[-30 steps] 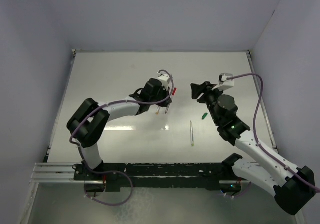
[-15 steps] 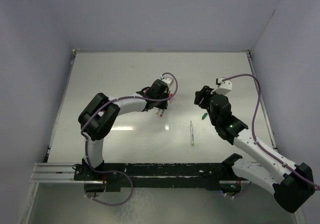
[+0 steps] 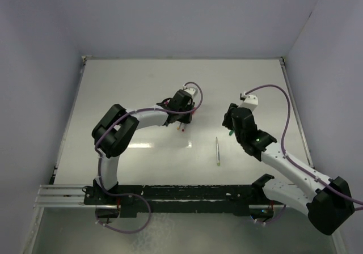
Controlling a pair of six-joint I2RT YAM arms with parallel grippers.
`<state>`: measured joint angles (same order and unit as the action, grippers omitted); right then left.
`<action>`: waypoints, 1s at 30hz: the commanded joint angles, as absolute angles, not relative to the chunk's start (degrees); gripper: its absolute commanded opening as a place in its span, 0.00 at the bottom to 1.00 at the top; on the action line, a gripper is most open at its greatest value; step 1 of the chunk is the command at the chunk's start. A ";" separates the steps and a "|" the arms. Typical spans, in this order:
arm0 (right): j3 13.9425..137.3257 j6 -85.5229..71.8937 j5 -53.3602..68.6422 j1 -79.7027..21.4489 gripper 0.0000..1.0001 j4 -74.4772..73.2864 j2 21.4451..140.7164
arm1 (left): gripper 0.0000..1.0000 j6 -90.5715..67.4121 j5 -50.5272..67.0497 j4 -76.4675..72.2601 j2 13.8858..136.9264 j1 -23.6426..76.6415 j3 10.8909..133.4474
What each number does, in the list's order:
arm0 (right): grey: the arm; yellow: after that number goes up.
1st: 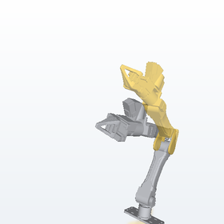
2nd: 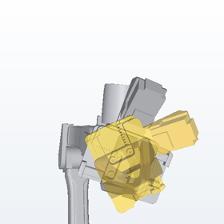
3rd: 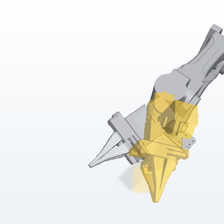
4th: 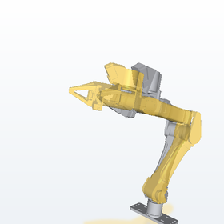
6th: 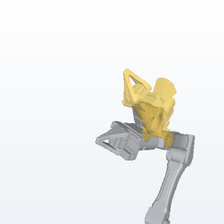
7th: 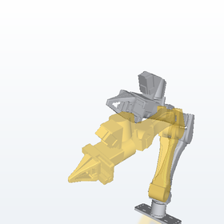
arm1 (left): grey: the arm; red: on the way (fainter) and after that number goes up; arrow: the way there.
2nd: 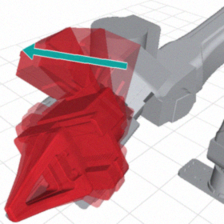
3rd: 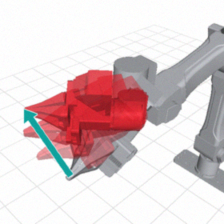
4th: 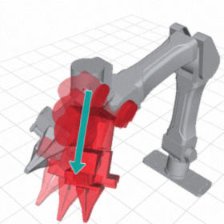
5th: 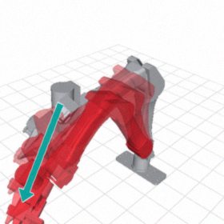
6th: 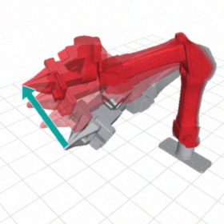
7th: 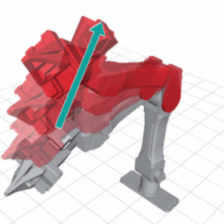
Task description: Insert the pens into the pen caps
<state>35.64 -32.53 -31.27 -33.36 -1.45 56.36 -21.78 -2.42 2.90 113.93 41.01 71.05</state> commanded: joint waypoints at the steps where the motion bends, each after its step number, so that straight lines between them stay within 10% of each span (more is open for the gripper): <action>1: 36.83 -31.22 -27.33 -33.48 0.42 -4.38 58.37 | 0.30 -22.10 -2.92 2.91 112.45 41.09 73.14; 30: 36.54 -32.25 -15.66 -36.41 0.36 -9.53 74.87 | 0.35 -24.56 1.75 -1.74 94.88 41.13 64.07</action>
<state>35.64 -30.89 -15.07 -35.70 -8.01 74.52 -23.44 0.62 0.95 97.51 41.01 64.38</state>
